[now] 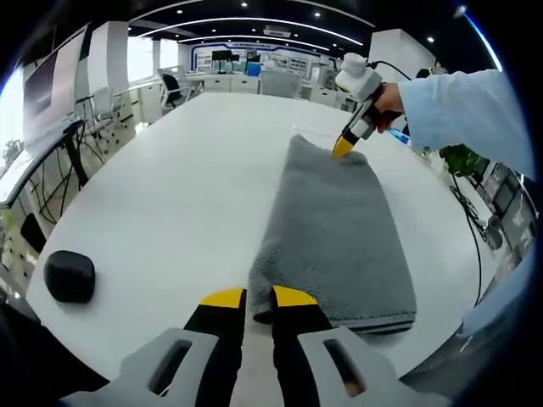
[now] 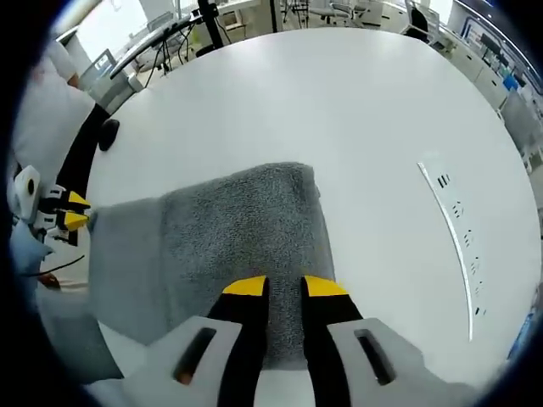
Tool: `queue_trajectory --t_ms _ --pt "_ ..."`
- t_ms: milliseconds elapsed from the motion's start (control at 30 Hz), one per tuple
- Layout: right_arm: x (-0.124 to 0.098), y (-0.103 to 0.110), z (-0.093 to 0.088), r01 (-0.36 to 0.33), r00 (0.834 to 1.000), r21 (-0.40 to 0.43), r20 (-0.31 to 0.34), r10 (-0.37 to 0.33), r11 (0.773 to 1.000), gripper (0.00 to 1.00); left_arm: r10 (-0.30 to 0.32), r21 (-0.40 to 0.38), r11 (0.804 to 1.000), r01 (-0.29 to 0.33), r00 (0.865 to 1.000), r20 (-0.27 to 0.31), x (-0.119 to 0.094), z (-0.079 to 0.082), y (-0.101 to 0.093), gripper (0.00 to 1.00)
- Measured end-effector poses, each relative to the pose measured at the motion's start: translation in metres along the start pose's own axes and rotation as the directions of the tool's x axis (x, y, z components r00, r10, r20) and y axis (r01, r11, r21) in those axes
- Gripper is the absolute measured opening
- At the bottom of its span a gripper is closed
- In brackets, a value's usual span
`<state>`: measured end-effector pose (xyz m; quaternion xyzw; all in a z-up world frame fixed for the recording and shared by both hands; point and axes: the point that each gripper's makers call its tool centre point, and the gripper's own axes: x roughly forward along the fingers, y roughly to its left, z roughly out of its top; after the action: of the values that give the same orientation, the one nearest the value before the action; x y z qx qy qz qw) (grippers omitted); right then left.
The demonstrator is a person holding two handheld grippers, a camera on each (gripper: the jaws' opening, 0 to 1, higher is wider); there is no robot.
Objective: Fold the towel on the table until its edges align and the towel forms a compact rectangular stack.
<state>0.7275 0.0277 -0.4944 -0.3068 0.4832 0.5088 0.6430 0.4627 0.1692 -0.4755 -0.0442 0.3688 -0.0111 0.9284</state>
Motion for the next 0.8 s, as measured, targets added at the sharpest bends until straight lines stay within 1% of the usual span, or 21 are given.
queue_trajectory --t_ms 133,300,500,567,600,633,767,800 --pt "-0.005 0.001 -0.005 -0.002 1.0 0.002 0.01 0.002 1.0 0.13 -0.005 0.018 1.0 0.005 1.0 0.01 0.0 0.01 -0.004 0.11" --pt "-0.008 -0.002 -0.008 -0.004 1.0 0.003 0.017 0.004 1.0 0.13 -0.012 0.029 1.0 0.012 1.0 0.014 0.004 0.014 -0.001 0.12" --pt "-0.012 0.003 -0.011 -0.007 0.999 0.011 0.033 0.006 1.0 0.14 -0.024 0.038 0.999 0.023 1.0 0.016 0.005 0.018 -0.003 0.13" --pt "-0.013 0.001 -0.01 -0.005 0.999 0.016 0.043 0.005 1.0 0.14 -0.033 0.039 0.999 0.032 0.999 0.012 0.005 0.019 -0.003 0.13" --pt "-0.015 0.006 -0.009 -0.01 0.998 0.033 0.065 0.007 0.999 0.14 -0.037 0.04 0.999 0.037 0.999 0.009 0.006 0.02 -0.003 0.13" --pt "-0.015 0.007 -0.009 -0.012 0.998 0.04 0.07 0.009 0.999 0.14 -0.038 0.041 0.998 0.037 0.999 0.008 0.006 0.019 -0.002 0.13" --pt "-0.015 0.015 -0.018 -0.019 0.997 0.052 0.072 0.015 0.998 0.15 -0.051 0.059 0.997 0.05 0.999 0.001 0.009 0.025 -0.001 0.14" --pt "-0.015 0.015 -0.017 -0.02 0.997 0.052 0.073 0.016 0.998 0.15 -0.053 0.064 0.997 0.053 0.999 0.002 0.009 0.026 -0.001 0.14"
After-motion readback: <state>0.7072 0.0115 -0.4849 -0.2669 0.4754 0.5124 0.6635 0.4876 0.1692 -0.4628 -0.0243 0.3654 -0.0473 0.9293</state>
